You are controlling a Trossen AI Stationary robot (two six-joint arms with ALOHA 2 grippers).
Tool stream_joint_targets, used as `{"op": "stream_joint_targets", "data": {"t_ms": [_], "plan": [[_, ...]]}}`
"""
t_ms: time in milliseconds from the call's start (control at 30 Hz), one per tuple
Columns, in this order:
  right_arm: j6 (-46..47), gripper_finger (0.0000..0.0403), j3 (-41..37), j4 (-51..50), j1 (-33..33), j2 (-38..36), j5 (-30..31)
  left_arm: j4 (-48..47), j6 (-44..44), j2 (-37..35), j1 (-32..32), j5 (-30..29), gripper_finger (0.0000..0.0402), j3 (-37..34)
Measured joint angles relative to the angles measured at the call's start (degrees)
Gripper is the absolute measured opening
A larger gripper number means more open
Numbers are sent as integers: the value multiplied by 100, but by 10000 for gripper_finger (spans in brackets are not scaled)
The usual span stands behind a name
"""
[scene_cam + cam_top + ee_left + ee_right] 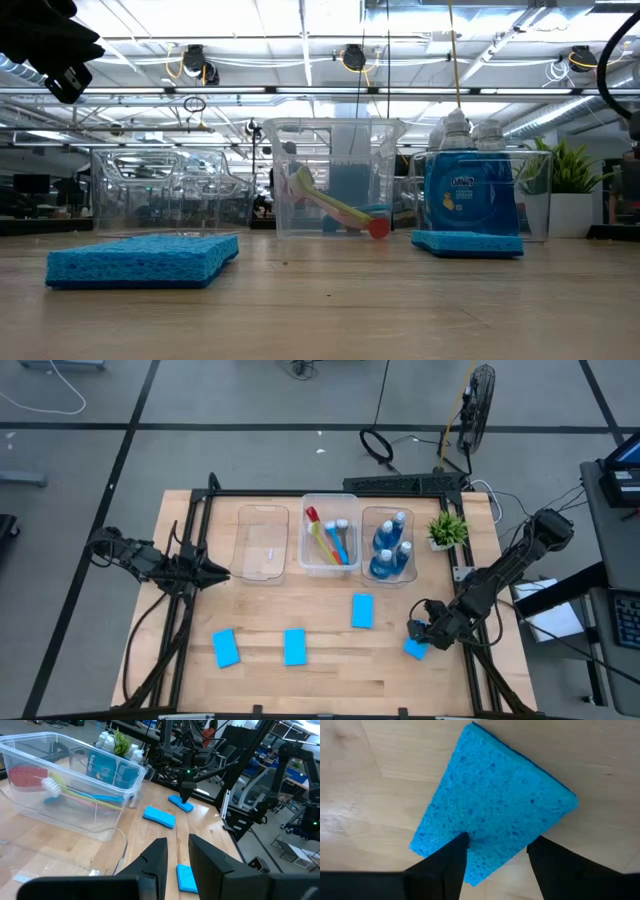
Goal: Pick & Place Kitchen Sink Supplies
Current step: Put the blue sponge into the left transparent bin
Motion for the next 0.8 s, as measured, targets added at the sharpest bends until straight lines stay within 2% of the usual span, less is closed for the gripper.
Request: {"op": "stream_joint_targets", "data": {"t_ms": [133, 333, 600, 800], "plan": [[-13, 163, -23, -4, -12, 3, 87, 0, 0, 0, 0, 0, 81, 0], [-34, 98, -36, -84, -16, 13, 243, 0, -81, 0, 0, 0, 81, 0], [-162, 18, -38, -88, -16, 19, 1098, 3, -497, 0, 0, 0, 81, 0], [-470, 3, -47, 12, -16, 23, 1353, 9, -988, 0, 0, -3, 81, 0]]}}
